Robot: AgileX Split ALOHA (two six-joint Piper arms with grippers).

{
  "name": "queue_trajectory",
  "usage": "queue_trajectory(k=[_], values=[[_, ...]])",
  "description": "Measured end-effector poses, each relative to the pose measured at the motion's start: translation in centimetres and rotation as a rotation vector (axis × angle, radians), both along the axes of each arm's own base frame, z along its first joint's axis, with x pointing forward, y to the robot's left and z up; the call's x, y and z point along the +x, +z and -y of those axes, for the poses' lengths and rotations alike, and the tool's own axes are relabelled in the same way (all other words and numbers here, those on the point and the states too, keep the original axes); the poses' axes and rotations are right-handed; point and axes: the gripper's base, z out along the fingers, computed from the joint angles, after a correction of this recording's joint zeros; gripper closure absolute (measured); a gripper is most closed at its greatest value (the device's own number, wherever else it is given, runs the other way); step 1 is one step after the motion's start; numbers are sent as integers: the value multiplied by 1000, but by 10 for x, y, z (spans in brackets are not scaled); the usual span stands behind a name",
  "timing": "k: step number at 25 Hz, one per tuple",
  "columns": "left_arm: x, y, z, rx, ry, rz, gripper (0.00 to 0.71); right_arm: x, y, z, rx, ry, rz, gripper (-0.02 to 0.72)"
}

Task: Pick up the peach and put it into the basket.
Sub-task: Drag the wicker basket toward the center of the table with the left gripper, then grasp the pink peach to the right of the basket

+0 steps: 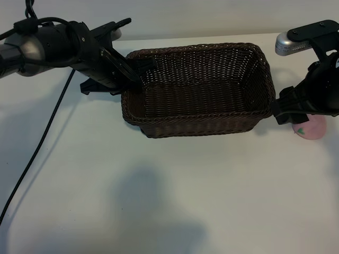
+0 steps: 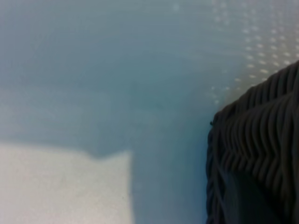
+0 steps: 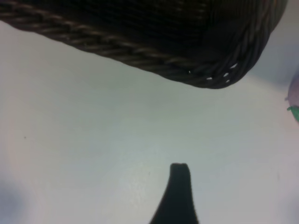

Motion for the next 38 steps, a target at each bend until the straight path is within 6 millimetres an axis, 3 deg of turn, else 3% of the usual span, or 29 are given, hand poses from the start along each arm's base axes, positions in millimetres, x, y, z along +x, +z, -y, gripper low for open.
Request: queue_trajectory(k=[6, 9, 11, 14, 16, 18, 27, 38], values=[[0, 0, 0, -1, 1, -5, 551, 0, 0, 0, -2, 1, 0, 108], [-1, 0, 0, -2, 0, -14, 498, 0, 0, 0, -2, 1, 0, 108], [-2, 1, 0, -4, -3, -23, 397, 0, 0, 0, -2, 1, 0, 108], [-3, 5, 0, -6, -7, -28, 171, 0, 0, 0, -3, 1, -1, 108], [-4, 11, 0, -8, -10, -18, 61, 0, 0, 0, -3, 2, -3, 108], [-5, 20, -1, -2, -20, 0, 15, 0, 0, 0, -4, 2, -3, 108], [-26, 88, -15, 91, -105, 113, 29, 0, 0, 0, -4, 2, -4, 108], [-77, 179, -52, 350, -197, 269, 79, 0, 0, 0, -4, 2, -4, 108]])
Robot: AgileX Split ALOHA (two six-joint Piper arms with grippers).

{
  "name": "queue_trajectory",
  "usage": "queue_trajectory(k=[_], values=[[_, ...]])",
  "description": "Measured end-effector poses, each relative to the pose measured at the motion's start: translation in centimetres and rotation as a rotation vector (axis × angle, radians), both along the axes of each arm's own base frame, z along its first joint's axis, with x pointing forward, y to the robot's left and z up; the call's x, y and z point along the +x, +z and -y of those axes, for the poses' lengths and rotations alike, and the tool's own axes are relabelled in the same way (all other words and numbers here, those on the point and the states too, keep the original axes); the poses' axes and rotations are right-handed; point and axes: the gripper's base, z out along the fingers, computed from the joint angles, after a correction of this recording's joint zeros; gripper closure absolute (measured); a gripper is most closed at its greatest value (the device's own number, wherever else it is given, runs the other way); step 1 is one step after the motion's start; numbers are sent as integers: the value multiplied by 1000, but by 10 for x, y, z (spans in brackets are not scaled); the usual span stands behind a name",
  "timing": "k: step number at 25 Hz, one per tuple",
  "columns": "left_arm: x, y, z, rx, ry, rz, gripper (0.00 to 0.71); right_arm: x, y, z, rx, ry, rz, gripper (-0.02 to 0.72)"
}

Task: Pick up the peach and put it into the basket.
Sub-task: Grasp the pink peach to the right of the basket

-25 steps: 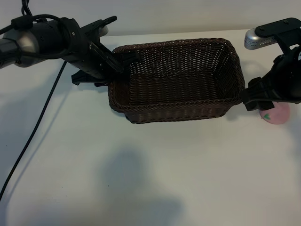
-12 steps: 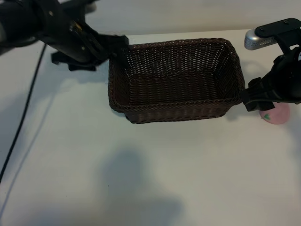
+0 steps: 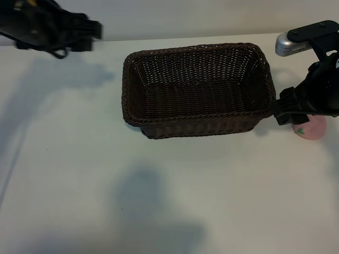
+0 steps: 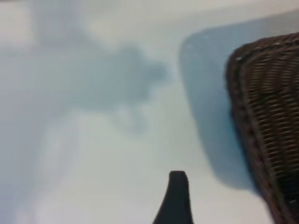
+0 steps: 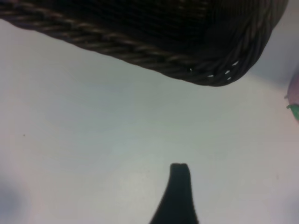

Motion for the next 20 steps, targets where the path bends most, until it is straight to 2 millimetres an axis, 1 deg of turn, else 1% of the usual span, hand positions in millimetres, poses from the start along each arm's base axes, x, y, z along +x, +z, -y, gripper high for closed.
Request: queue_trajectory(k=[4, 7, 9, 12, 14, 16, 17, 18, 20], values=[[-23, 30, -11, 52, -39, 69, 102, 0, 0, 0, 0, 0, 0, 108], [-45, 55, -15, 53, -85, 153, 118, 0, 0, 0, -1, 1, -2, 108], [-67, 69, -17, 53, -121, 206, 120, -1, 0, 0, -2, 1, -7, 108], [-104, 83, -22, 55, -188, 278, 122, -1, 0, 0, -2, 2, -9, 108], [-131, 87, -28, 49, -221, 324, 122, -1, 0, 0, -2, 2, -10, 108], [-160, 89, -39, 29, -224, 375, 122, -1, 0, 0, -2, 2, -10, 108], [-172, 87, -45, 24, -222, 392, 122, -1, 0, 0, -2, 2, -10, 108], [-192, 87, -54, 13, -219, 425, 122, -1, 0, 0, -2, 2, -10, 108], [-219, 82, -66, -1, -215, 460, 123, -1, 0, 0, -2, 2, -10, 108]])
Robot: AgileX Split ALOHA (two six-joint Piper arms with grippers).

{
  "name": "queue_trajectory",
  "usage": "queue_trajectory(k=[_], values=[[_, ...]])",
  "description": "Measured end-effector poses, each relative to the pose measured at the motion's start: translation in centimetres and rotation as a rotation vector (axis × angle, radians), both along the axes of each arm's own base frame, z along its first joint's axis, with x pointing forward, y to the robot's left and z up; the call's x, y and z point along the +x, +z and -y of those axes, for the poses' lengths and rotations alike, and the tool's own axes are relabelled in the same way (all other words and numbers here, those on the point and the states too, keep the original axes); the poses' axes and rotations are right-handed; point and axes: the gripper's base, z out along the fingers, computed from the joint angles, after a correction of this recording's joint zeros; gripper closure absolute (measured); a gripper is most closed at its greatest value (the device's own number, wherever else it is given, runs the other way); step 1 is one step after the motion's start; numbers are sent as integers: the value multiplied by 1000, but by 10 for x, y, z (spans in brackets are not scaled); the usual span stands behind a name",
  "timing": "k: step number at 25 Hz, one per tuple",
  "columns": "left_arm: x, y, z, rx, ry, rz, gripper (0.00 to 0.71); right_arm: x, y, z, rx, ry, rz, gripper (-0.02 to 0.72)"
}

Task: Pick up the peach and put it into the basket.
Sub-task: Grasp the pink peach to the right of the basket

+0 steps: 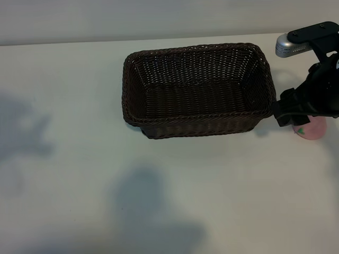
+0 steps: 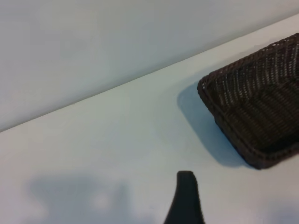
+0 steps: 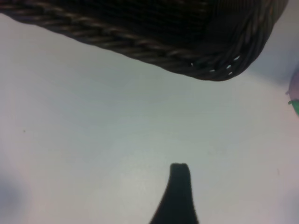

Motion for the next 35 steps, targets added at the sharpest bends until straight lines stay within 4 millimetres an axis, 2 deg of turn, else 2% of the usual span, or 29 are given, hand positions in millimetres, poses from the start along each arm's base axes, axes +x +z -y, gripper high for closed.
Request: queue_trajectory(k=[7, 13, 16, 23, 29, 35], values=[[-62, -45, -22, -66, -36, -5, 123, 0, 0, 0, 0, 1, -4, 108], [-88, -91, -25, -129, -83, -75, 124, 0, 0, 0, 0, 1, -4, 108], [-96, -107, -28, -131, -87, -94, 124, 0, 0, 0, 0, 1, -4, 108], [-103, -129, -33, -85, -71, -153, 124, 0, 0, 0, -1, 1, -5, 108], [-106, -141, -34, -74, -70, -181, 124, 0, 0, 0, -1, 1, -5, 108], [-103, -144, -34, -72, -68, -179, 125, 0, 0, 0, -1, 1, -5, 108]])
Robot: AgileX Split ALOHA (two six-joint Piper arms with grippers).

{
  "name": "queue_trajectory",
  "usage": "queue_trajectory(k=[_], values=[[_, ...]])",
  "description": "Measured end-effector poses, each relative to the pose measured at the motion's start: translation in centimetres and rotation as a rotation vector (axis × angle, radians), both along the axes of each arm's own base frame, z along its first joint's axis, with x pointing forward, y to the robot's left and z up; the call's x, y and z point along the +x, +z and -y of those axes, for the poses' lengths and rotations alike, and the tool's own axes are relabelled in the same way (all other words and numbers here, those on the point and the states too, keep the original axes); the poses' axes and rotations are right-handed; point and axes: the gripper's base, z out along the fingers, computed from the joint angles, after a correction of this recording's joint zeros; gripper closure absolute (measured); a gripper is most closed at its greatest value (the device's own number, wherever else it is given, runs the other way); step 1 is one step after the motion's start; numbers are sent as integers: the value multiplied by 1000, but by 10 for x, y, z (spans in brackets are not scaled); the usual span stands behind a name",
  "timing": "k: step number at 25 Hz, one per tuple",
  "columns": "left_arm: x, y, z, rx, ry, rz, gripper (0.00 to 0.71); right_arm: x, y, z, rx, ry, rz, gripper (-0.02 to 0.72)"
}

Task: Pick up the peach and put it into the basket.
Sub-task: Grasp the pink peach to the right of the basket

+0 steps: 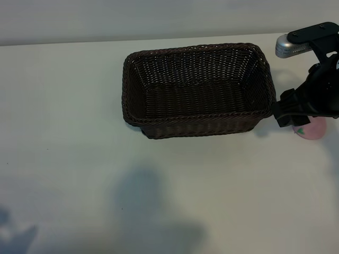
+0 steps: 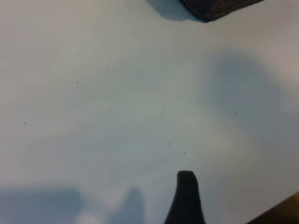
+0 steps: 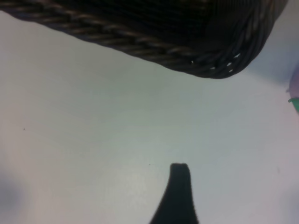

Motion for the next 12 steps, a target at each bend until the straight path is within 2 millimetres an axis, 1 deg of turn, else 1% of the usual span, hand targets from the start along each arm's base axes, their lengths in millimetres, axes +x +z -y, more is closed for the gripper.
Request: queue_trajectory(k=[12], values=[[-1, 0, 0, -5, 0, 13, 170, 2, 1, 0, -5, -1, 24, 108]])
